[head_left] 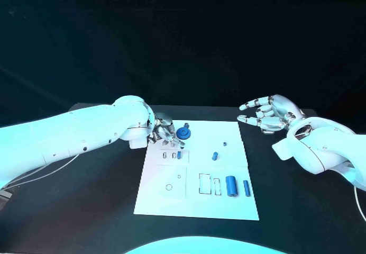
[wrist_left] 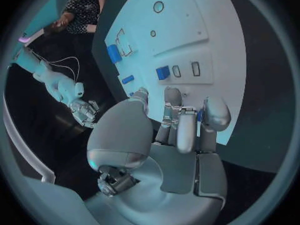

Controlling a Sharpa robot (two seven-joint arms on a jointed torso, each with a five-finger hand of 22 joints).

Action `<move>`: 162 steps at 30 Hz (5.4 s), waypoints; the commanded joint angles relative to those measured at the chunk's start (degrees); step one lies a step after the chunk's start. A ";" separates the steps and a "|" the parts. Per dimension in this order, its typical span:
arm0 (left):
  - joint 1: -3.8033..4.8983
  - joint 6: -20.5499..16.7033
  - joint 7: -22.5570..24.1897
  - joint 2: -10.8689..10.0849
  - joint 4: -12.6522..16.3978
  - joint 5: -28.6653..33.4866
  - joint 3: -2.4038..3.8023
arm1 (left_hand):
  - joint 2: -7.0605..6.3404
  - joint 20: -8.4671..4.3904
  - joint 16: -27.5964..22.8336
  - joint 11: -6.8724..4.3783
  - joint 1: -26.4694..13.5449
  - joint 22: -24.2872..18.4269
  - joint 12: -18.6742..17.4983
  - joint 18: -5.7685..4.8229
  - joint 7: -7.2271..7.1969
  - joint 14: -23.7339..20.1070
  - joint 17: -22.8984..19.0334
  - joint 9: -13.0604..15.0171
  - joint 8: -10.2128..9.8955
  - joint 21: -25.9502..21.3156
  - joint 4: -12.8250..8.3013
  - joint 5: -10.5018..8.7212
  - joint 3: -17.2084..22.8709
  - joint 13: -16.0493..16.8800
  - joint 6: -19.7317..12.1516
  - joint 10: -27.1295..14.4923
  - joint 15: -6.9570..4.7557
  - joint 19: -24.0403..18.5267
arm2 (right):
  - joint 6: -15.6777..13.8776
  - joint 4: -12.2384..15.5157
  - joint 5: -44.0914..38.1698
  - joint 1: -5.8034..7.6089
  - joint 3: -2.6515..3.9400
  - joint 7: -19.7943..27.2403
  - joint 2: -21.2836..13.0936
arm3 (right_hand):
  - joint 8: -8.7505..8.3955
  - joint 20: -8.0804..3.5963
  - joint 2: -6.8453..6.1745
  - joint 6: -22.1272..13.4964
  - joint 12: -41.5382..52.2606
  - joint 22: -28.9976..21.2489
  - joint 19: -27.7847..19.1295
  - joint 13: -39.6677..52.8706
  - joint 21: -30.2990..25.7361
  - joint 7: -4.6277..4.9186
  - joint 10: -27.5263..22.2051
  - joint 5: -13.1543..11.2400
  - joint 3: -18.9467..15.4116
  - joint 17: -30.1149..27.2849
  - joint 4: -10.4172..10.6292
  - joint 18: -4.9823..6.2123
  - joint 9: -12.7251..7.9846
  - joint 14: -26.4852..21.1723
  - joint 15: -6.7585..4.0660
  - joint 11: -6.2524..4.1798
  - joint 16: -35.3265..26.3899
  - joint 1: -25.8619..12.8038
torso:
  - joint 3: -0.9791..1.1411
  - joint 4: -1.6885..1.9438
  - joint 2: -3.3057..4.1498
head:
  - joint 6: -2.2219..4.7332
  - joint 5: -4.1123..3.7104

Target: Assemble the parts on the task board

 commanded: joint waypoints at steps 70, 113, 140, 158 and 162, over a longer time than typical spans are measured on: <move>-0.03 6.73 -2.23 5.33 -5.26 2.73 -2.49 | 3.26 -0.22 1.02 -0.54 7.62 1.28 0.71 -0.52 -0.54 1.79 5.59 2.43 0.43 0.96 -0.11 0.12 2.23 1.28 -0.91 -0.36 -0.62 0.59 | 2.93 -1.03 -0.06 -0.04 0.01 -0.18 1.62 | 0.46 -0.02 -0.20 -0.83 -0.48 -0.05 -0.55 0.82 -1.11 0.17 -0.42 0.59 1.10 8.31 -0.08 1.23 -0.25 4.16 -0.34 0.06 -0.55 0.67 | -0.07 0.11 0.05 | -0.95 -0.60; -1.51 -12.76 -1.08 -1.86 2.40 0.15 -2.49 | -13.50 -3.13 6.09 -3.76 -0.76 12.83 4.58 -2.68 -3.70 5.95 14.46 13.36 5.41 5.58 -11.95 6.92 52.60 7.85 4.04 11.44 -3.63 8.63 | 4.14 -1.76 -0.37 -0.33 -0.06 -0.26 1.54 | 0.66 -0.02 -0.26 -0.84 -0.60 -0.33 -0.70 0.64 -1.61 0.20 -0.56 0.52 1.32 8.02 0.20 1.31 -0.31 4.09 -0.33 0.09 -0.70 0.36 | -0.03 0.14 0.03 | -1.92 0.67; -3.70 -12.82 -1.67 -0.99 3.75 -6.05 -2.93 | -14.08 -3.48 6.22 -4.22 -1.80 15.27 5.61 -3.16 -4.12 6.03 14.70 13.63 5.46 6.50 -13.27 10.07 53.06 9.32 5.19 12.91 -4.01 10.25 | 4.17 -1.83 -0.86 -0.58 -0.09 -0.12 1.34 | 0.69 -0.02 -0.26 -0.89 -0.61 -0.31 -0.67 0.61 -1.60 0.20 -0.57 0.58 1.38 8.00 0.22 1.30 -0.33 4.08 -0.33 0.09 -0.72 0.26 | -0.08 0.06 0.07 | -2.36 0.73; -3.75 -10.03 -2.03 -1.37 3.84 -6.84 -2.94 | -14.13 -3.56 6.32 -4.28 -2.06 15.31 5.50 -3.17 -4.18 6.09 14.87 13.70 5.46 6.53 -13.62 10.91 53.24 9.24 5.45 13.01 -4.07 10.28 | 4.36 -1.98 -0.87 -0.84 -0.09 -0.15 1.41 | 0.69 -0.02 -0.26 -0.89 -0.61 -0.31 -0.67 0.61 -1.60 0.20 -0.57 0.58 1.38 8.00 0.22 1.30 -0.33 4.08 -0.33 0.09 -0.72 0.26 | -0.05 0.08 0.08 | -2.64 0.84; -3.76 -9.77 -2.06 -1.25 3.71 -6.89 -2.94 | -14.13 -3.56 6.32 -4.28 -2.06 15.31 5.50 -3.17 -4.18 6.09 14.87 13.70 5.46 6.53 -13.62 10.91 53.24 9.24 5.45 13.01 -4.07 10.28 | 4.40 -1.99 -0.87 -0.90 -0.10 -0.15 1.40 | 0.69 -0.02 -0.26 -0.89 -0.61 -0.31 -0.67 0.61 -1.60 0.20 -0.57 0.58 1.38 8.00 0.22 1.30 -0.33 4.08 -0.33 0.09 -0.72 0.26 | -0.10 0.08 0.09 | -2.75 0.83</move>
